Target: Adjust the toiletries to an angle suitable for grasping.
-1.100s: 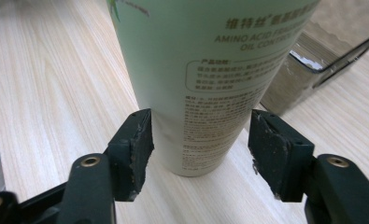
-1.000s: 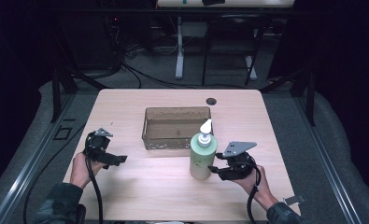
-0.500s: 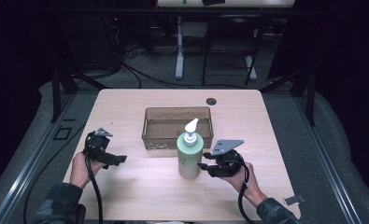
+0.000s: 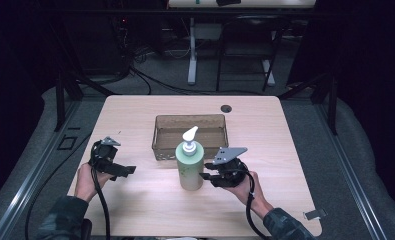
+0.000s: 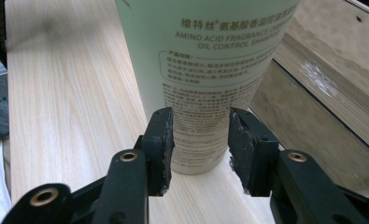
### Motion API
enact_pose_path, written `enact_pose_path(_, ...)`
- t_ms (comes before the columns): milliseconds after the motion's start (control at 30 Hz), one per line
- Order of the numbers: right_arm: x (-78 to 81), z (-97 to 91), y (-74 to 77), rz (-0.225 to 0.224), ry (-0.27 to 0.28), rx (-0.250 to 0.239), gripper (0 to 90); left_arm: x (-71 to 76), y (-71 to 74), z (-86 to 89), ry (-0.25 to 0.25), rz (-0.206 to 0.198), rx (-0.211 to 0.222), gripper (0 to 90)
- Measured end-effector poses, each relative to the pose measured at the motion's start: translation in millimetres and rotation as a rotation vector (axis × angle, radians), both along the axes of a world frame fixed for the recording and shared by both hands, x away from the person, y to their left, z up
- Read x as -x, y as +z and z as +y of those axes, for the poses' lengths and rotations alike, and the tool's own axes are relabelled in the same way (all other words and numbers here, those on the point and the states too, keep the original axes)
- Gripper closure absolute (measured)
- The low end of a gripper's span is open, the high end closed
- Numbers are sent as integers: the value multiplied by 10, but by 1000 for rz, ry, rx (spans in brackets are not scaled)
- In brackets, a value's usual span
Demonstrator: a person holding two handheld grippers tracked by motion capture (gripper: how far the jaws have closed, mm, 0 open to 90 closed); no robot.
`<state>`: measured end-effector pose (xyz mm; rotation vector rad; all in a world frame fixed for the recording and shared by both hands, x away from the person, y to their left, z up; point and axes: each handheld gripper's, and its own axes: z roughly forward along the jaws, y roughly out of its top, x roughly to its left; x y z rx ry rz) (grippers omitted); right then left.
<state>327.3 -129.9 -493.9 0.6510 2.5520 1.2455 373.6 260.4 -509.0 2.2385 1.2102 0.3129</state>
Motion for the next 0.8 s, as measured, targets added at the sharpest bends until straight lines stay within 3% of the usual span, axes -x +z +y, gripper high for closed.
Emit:
enact_pose_path(267,-82,272,-19,6,5,-17,637,25,114,-25,6,-16,23,11)
enact_pose_path(433,-85,313,-30,17,11,-19,626,42,182,-64,-8,-17,27,11)
enact_pose_path(633,-64,83,23,22,-15,-8,594,72,349,-205,-47,-24,39,8)
enact_pose_path(800,-62,-340,54,34,-92,24,535,82,473,-345,-84,-30,34,3)
